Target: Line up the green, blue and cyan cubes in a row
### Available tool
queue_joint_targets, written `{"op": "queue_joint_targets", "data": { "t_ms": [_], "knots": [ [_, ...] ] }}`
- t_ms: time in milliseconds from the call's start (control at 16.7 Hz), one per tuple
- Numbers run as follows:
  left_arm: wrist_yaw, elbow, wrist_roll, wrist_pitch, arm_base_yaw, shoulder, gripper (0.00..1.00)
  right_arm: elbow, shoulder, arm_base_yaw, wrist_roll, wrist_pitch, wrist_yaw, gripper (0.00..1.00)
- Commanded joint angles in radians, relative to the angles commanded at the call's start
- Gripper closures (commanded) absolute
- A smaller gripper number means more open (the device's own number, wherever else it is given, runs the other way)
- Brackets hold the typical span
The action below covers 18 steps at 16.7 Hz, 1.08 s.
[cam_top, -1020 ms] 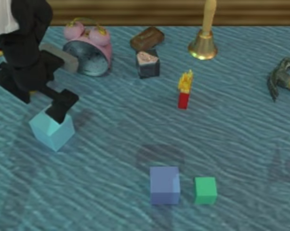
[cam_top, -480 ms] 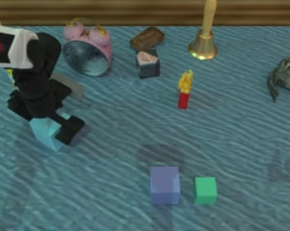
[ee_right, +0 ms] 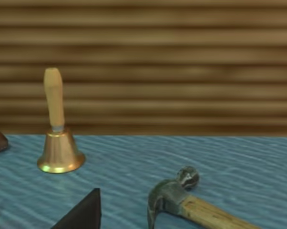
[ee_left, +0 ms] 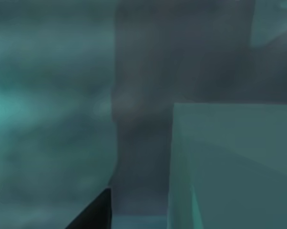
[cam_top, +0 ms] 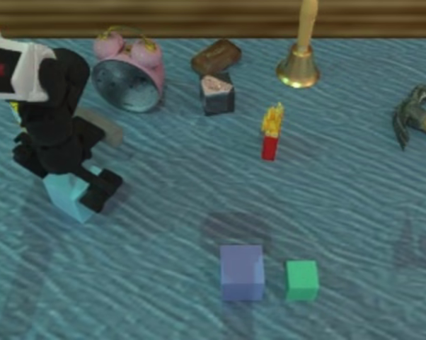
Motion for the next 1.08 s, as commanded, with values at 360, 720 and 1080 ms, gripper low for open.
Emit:
{"op": "queue_joint_targets", "data": {
  "t_ms": [360, 720, 1080],
  "knots": [
    [0.0, 0.0, 0.0, 0.0, 0.0, 0.0, 0.75, 0.0, 0.0, 0.0, 0.0, 0.0, 0.0, 0.0],
    [0.0, 0.0, 0.0, 0.0, 0.0, 0.0, 1.0, 0.0, 0.0, 0.0, 0.0, 0.0, 0.0, 0.0],
    [0.004, 0.002, -0.001, -0.006, -0.002, -0.013, 1.0, 0.0, 0.0, 0.0, 0.0, 0.0, 0.0, 0.0]
  ]
}}
